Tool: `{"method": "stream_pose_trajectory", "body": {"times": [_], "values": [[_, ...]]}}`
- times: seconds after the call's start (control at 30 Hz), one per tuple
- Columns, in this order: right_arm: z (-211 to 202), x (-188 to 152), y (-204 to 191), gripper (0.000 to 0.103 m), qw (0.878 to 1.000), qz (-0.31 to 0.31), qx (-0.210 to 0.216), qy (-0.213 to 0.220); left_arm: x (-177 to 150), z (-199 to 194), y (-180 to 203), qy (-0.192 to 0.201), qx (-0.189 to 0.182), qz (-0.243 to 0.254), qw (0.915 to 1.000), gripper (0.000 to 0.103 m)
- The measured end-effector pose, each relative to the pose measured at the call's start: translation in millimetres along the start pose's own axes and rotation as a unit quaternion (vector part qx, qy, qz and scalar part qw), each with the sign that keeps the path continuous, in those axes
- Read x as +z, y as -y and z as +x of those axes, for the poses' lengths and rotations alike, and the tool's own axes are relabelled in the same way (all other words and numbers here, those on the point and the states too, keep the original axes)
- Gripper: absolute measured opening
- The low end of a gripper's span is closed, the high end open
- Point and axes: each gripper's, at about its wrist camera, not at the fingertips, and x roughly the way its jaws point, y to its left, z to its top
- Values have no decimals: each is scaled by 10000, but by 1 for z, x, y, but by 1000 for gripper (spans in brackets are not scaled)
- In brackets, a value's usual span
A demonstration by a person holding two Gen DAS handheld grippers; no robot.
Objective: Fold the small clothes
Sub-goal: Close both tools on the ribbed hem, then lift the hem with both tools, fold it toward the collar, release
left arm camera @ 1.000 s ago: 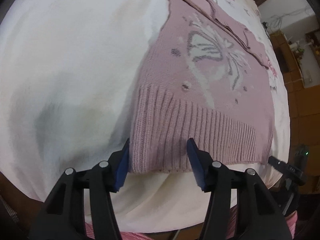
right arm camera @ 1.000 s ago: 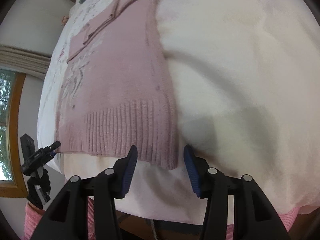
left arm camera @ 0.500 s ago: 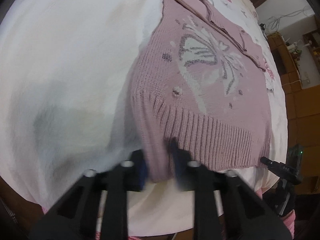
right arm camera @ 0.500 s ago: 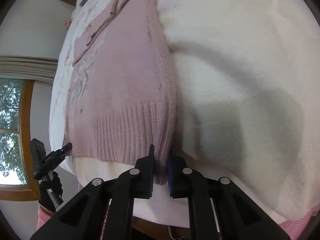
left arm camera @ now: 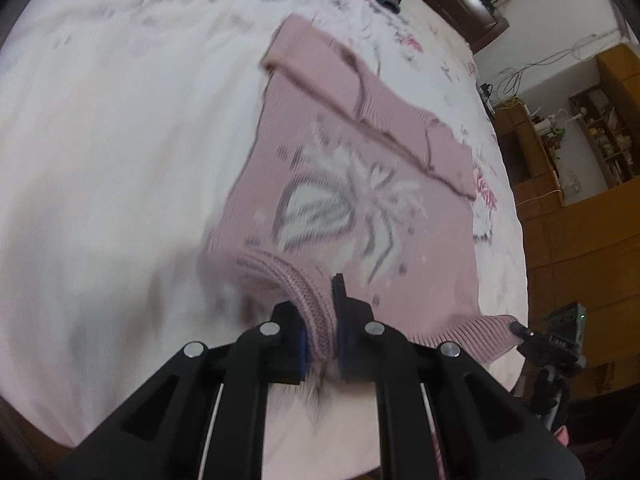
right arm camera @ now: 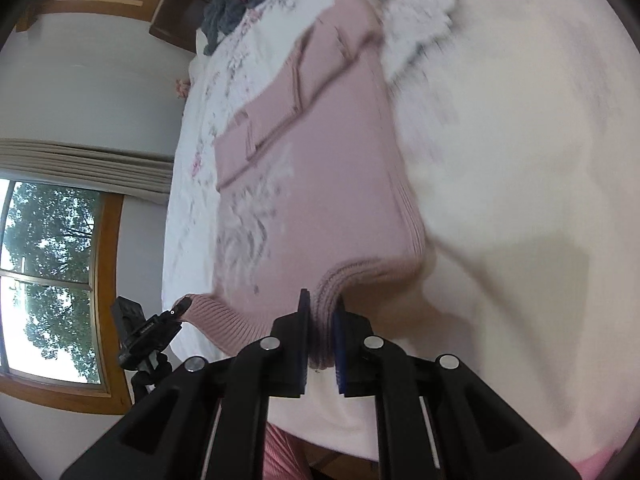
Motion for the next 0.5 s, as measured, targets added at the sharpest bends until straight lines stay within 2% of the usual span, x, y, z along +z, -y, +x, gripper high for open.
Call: {"method": "stream_pose_trajectory", "body": {"times": [0.23,0.5], "values": [[12,56,-13,10,9999,80,-68,38,57,8,4,197,140,-71,9997,9],[35,114,7,10,9986,528,-67,-32,101,43,-13,181,345,-354,9986,9]]}}
